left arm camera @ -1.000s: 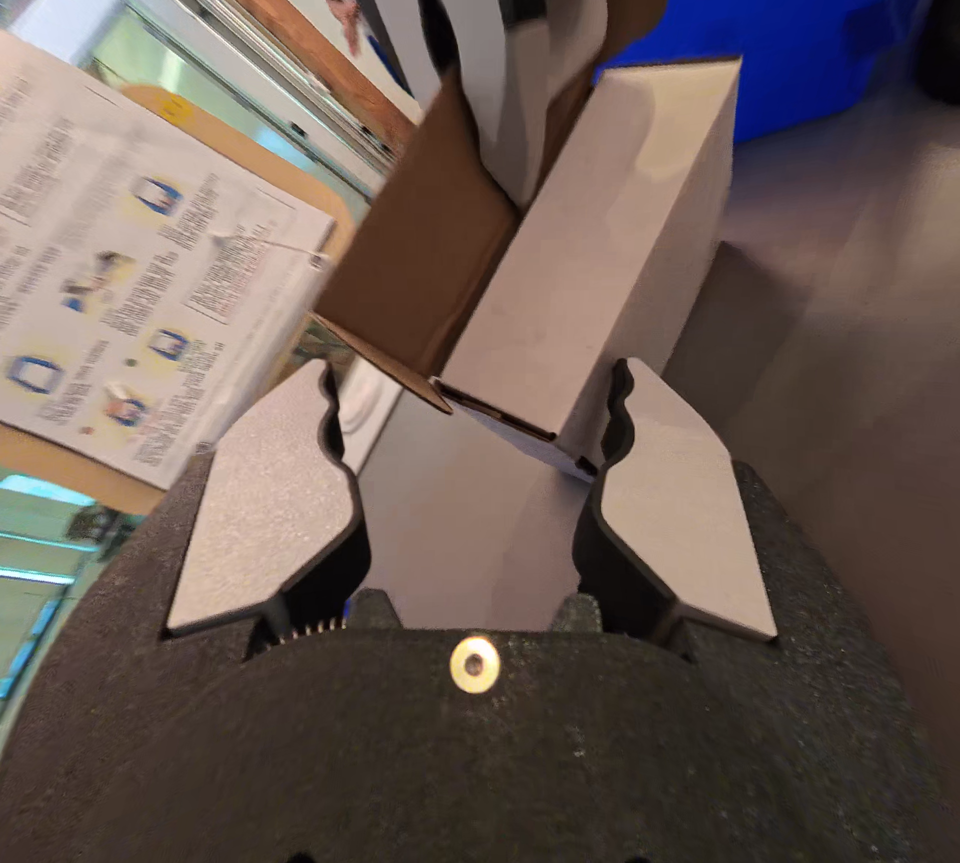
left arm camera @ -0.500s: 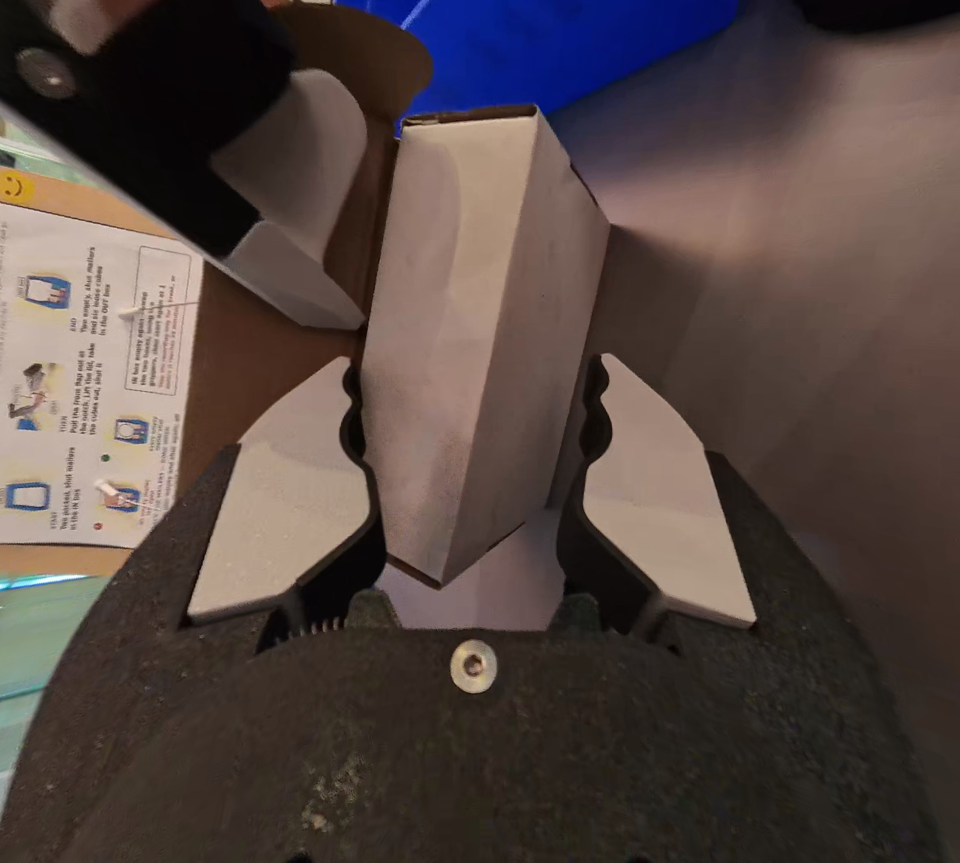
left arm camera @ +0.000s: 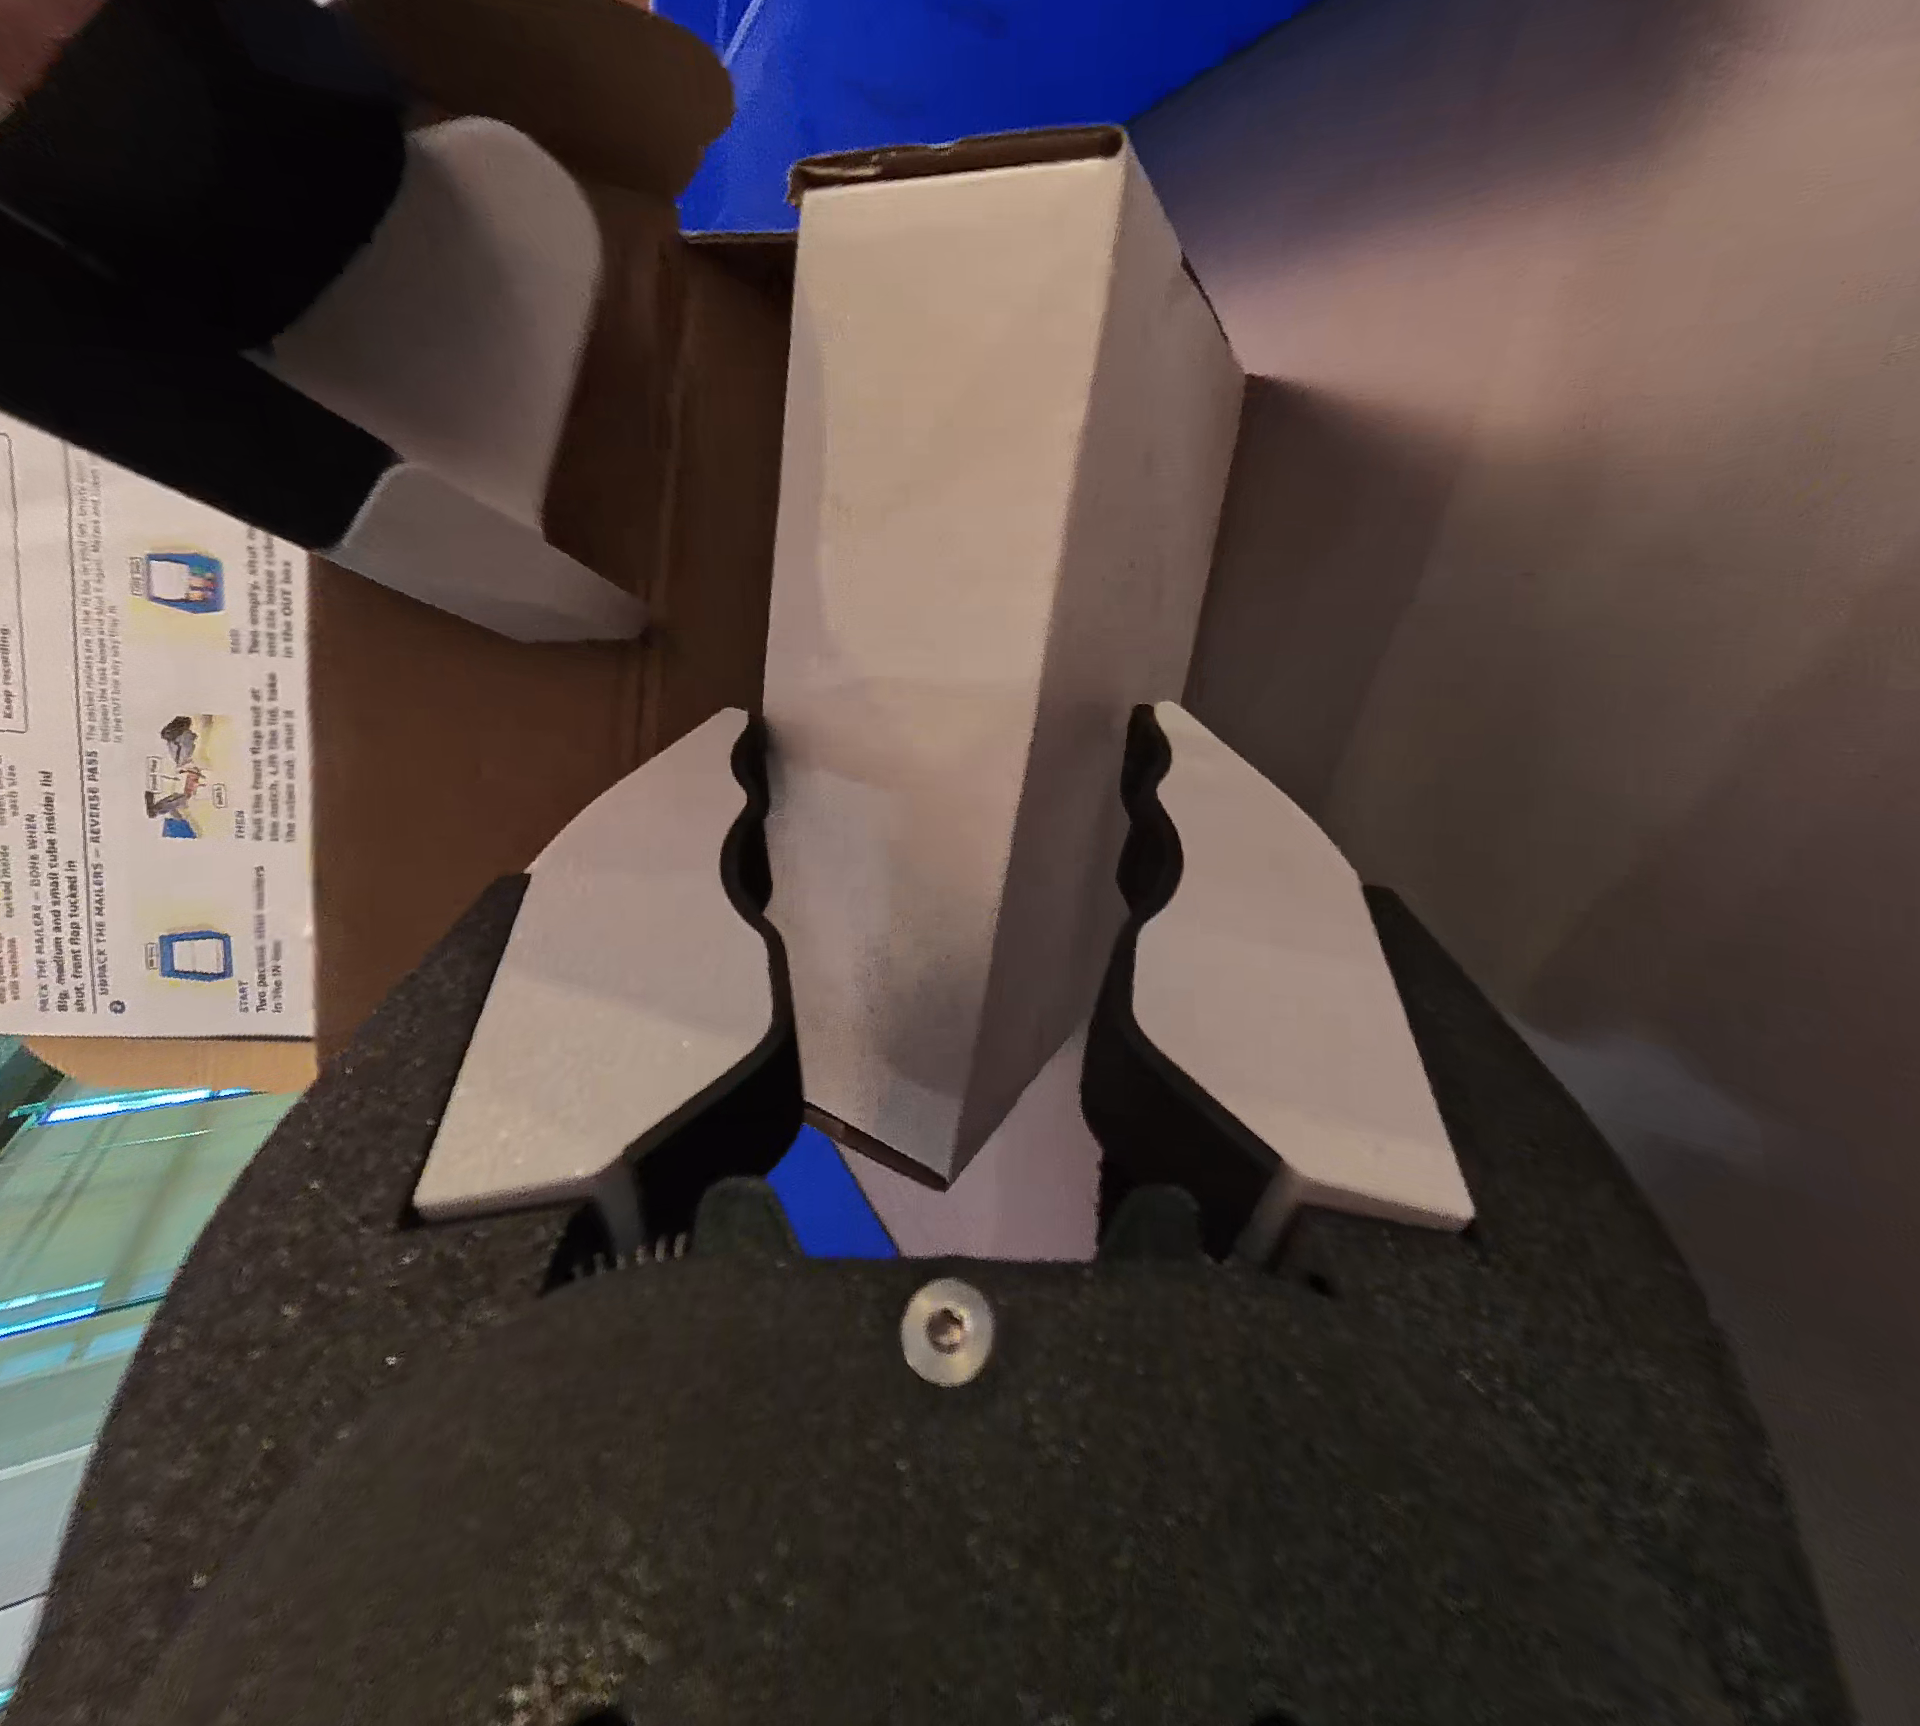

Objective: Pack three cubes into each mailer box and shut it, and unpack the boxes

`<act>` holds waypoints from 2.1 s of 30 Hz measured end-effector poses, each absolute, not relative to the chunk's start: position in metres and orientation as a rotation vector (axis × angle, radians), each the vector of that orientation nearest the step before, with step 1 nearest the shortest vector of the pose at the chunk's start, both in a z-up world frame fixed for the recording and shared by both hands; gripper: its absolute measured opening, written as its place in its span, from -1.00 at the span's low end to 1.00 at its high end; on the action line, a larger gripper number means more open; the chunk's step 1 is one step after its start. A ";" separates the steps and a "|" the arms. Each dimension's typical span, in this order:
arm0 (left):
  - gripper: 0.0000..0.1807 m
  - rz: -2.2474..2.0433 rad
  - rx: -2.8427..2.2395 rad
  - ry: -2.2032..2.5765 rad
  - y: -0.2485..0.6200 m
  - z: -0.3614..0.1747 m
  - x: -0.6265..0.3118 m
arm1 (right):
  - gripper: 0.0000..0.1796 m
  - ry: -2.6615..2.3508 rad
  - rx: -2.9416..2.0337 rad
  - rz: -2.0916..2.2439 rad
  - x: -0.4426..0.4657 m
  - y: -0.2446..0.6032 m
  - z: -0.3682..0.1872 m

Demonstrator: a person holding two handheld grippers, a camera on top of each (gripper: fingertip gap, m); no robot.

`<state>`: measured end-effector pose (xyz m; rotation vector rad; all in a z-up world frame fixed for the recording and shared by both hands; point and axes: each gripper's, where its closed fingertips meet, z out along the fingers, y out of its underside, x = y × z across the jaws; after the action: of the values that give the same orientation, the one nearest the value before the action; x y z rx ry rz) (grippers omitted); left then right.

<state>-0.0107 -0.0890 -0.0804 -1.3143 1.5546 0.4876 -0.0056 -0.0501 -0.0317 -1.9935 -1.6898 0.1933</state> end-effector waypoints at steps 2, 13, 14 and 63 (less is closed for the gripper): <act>-0.25 0.488 -1.311 1.559 -0.096 -0.082 -0.011 | -0.95 -1.671 -1.978 0.158 -0.005 -0.047 -0.028; -0.32 0.389 -1.305 1.469 -0.124 -0.086 -0.010 | -0.95 -1.569 -1.869 -0.128 -0.002 -0.015 -0.016; -0.32 0.373 -1.319 1.465 -0.125 -0.086 -0.010 | -0.95 -1.562 -1.863 -0.145 -0.002 -0.012 -0.016; -0.52 0.360 -1.498 1.640 -0.139 -0.141 -0.015 | -0.80 -1.611 -2.024 -0.417 0.009 0.059 -0.104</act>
<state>-0.0146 -0.1393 -0.1413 -1.4983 1.6401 0.3605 0.0093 0.0591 -0.1043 -2.0241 -1.6106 -0.4173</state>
